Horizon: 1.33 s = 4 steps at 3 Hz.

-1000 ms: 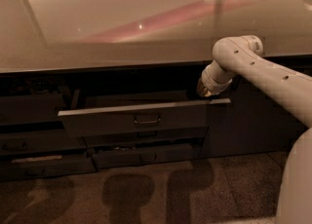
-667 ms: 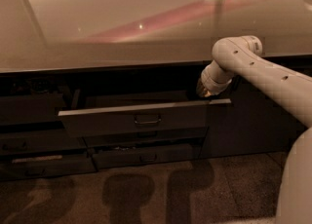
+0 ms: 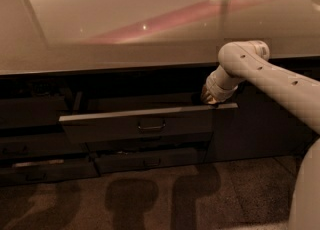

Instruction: Open top drawer

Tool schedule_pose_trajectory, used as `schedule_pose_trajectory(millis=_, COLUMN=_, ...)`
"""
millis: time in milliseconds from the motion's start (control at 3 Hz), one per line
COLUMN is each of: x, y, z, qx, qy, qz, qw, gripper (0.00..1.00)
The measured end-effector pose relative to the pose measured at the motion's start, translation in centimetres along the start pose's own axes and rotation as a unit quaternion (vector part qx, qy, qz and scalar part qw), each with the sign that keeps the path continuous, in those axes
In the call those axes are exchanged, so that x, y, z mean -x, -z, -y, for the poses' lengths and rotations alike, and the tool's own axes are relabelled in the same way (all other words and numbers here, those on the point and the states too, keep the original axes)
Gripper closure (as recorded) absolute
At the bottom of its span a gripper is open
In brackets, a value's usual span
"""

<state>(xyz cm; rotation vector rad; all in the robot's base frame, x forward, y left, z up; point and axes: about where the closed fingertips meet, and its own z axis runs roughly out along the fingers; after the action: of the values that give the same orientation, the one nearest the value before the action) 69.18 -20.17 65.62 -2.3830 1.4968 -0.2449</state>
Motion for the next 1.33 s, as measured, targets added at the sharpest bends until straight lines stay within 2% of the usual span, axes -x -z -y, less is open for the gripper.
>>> schedule_pose_trajectory(millis=333, x=0.0, y=3.9, z=-0.8, qx=-0.041, qy=-0.007, qz=-0.034, qw=0.9985, gripper=0.11)
schedule_pose_trajectory(millis=667, x=1.5, y=6.8, z=-3.2, qx=-0.059, qy=0.004, qz=-0.080, qw=0.9950, gripper=0.00)
schedule_pose_trajectory(millis=1000, x=1.4, y=6.8, z=-3.1, qx=-0.059, qy=0.004, qz=-0.080, qw=0.9950, gripper=0.00)
schedule_pose_trajectory(millis=1333, x=2.5, y=6.2, z=-6.2, qx=-0.043, qy=0.007, qz=-0.089, qw=0.9951, gripper=0.00)
